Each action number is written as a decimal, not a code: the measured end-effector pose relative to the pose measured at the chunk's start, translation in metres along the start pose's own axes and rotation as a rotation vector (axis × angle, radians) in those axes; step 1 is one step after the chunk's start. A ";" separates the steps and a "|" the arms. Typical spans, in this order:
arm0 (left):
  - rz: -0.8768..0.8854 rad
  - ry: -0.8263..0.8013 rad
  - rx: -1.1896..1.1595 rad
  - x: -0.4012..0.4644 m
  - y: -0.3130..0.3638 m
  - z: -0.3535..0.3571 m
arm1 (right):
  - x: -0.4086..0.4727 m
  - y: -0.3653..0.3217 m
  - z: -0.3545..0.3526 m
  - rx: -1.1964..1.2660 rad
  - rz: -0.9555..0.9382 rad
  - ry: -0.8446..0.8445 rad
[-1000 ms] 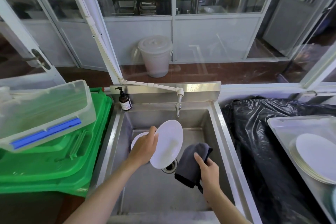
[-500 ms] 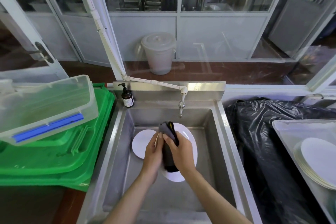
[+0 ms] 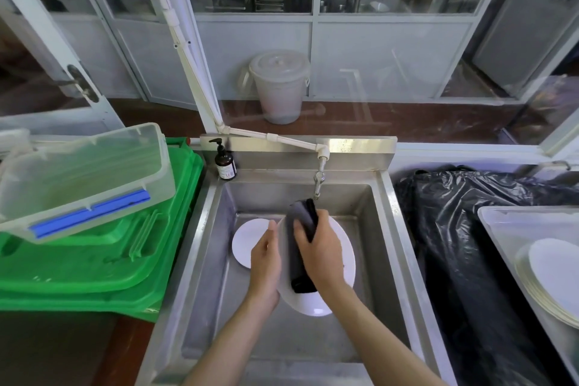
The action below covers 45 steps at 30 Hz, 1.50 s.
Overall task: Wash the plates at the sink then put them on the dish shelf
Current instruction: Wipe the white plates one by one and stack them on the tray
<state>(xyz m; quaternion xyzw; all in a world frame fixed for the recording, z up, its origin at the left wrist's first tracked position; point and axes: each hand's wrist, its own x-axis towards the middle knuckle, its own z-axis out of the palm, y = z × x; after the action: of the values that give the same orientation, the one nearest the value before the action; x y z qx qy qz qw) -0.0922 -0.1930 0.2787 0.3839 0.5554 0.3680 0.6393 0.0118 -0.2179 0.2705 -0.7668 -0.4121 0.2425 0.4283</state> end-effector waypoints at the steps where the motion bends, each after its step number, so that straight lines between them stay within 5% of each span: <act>1: -0.032 0.002 -0.014 0.000 0.001 0.002 | -0.004 -0.003 0.005 -0.015 -0.040 -0.035; 4: -0.067 -0.020 -0.045 0.002 -0.003 0.002 | -0.003 -0.002 0.008 -0.160 -0.161 -0.099; 9: 0.003 -0.032 0.012 0.012 -0.012 -0.004 | 0.012 0.004 -0.006 -0.033 0.015 0.073; 15: -0.061 0.041 -0.062 0.005 0.007 0.005 | -0.009 -0.012 0.007 -0.066 -0.227 -0.174; 21: -0.054 -0.031 -0.035 -0.004 0.003 0.017 | 0.012 -0.003 -0.014 0.021 -0.009 0.054; 27: -0.184 -0.010 -0.192 0.000 -0.002 0.027 | -0.008 -0.006 -0.013 -0.109 -0.200 -0.169; 33: -0.114 -0.020 -0.034 -0.012 0.006 0.040 | 0.007 -0.003 -0.022 -0.043 -0.020 0.059; 40: -0.043 0.131 -0.097 0.009 0.015 0.022 | -0.022 0.021 -0.040 -0.247 -0.300 -0.270; 45: -0.095 0.131 -0.061 0.007 0.018 0.011 | -0.009 0.044 -0.056 -0.297 -0.088 -0.039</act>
<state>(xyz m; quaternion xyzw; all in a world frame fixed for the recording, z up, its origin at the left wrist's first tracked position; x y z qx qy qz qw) -0.0809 -0.1798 0.2925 0.3126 0.6020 0.3786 0.6297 0.0660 -0.2638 0.2623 -0.7981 -0.4848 0.1748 0.3121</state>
